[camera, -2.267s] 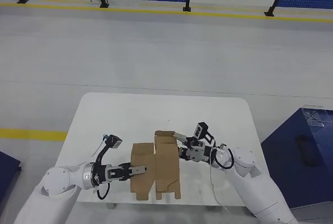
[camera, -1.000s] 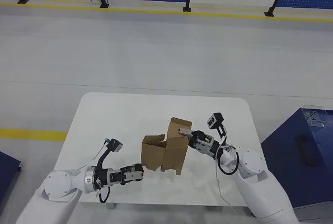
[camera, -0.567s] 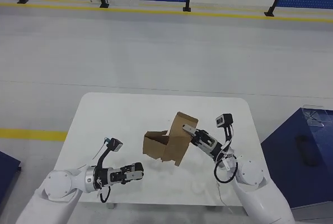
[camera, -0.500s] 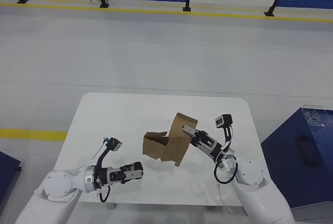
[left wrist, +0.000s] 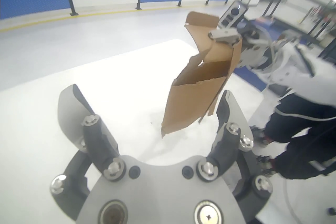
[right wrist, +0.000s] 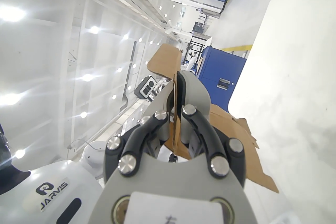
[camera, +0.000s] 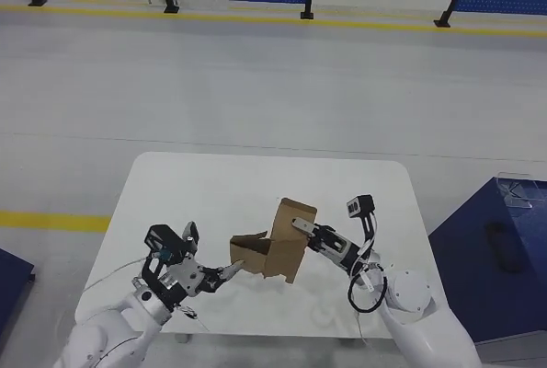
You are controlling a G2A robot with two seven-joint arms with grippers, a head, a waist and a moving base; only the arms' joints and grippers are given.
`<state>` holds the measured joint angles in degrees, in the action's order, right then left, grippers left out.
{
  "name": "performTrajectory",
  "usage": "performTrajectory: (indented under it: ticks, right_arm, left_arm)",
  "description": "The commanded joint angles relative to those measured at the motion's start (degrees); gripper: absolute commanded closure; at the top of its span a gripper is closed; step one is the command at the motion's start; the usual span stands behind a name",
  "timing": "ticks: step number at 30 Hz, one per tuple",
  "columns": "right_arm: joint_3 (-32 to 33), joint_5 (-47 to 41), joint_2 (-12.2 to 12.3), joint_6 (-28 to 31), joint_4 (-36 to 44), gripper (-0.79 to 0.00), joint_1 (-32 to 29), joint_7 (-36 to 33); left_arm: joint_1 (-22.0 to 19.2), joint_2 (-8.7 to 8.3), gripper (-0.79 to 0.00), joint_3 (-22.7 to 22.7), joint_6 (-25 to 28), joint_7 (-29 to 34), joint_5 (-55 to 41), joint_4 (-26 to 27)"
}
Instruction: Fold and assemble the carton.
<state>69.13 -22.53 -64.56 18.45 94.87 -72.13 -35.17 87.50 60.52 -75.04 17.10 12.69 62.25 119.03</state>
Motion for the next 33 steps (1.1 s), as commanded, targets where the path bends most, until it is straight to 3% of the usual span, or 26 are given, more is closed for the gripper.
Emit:
performTrajectory:
  ticks: [1, 10, 20, 33]
  right_arm:
    - [-0.26, 0.30, -0.08, -0.10, 0.25, 0.000, -0.07, 0.03]
    - [-0.13, 1.09, -0.37, 0.07, 0.46, 0.000, 0.15, 1.29]
    - [-1.48, 0.44, -1.09, -0.94, -0.36, 0.000, 1.36, 3.47]
    - [-4.64, -5.74, -2.20, -4.41, -1.48, 0.000, 2.30, 0.85]
  left_arm:
    - [-0.51, 0.27, -0.785, 2.81, -1.56, 0.45, 6.69, 0.03]
    - [-2.63, 0.60, -0.785, 6.81, 4.96, 5.49, 3.67, 0.39]
    - [-3.23, 0.93, -0.785, 10.78, 8.89, 6.44, 2.73, 1.87]
    - [-8.97, 2.47, -0.785, 18.33, 7.11, 10.63, 1.30, -0.30]
